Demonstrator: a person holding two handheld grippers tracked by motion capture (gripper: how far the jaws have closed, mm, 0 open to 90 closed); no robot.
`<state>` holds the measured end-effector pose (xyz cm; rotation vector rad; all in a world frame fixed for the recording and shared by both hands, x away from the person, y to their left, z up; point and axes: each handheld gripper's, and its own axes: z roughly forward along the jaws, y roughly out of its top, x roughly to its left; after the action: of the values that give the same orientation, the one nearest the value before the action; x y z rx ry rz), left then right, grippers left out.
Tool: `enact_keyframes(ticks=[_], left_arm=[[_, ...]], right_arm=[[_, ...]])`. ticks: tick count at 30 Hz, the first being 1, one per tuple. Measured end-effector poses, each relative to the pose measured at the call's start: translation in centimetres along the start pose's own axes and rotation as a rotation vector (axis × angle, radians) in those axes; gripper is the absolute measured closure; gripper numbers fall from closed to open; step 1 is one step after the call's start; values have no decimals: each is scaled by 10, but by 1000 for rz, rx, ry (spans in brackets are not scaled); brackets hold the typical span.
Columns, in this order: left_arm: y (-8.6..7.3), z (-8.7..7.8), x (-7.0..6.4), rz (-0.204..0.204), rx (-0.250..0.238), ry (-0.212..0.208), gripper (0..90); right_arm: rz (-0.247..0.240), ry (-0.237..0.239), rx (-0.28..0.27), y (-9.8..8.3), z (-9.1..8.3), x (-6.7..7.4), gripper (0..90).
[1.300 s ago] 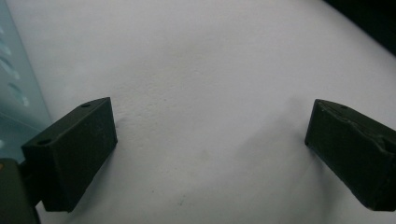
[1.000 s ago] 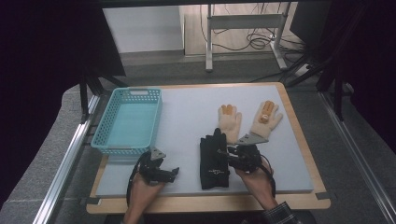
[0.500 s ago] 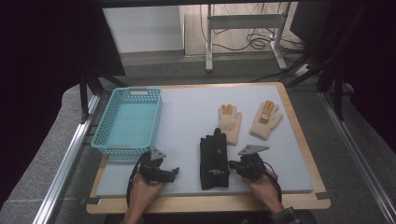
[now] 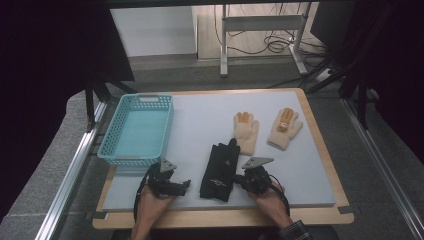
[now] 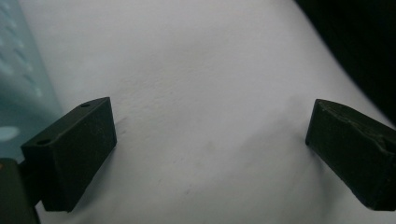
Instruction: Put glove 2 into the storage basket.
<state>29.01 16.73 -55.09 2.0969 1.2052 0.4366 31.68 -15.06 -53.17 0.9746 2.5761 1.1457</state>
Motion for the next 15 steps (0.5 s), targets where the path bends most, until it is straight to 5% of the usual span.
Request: enact_keyframes(ticks=[15], left_arm=[[-20, -16, 14, -30, -17, 20, 26]], right_arm=[[-32, 29, -15, 16, 25, 19, 856]])
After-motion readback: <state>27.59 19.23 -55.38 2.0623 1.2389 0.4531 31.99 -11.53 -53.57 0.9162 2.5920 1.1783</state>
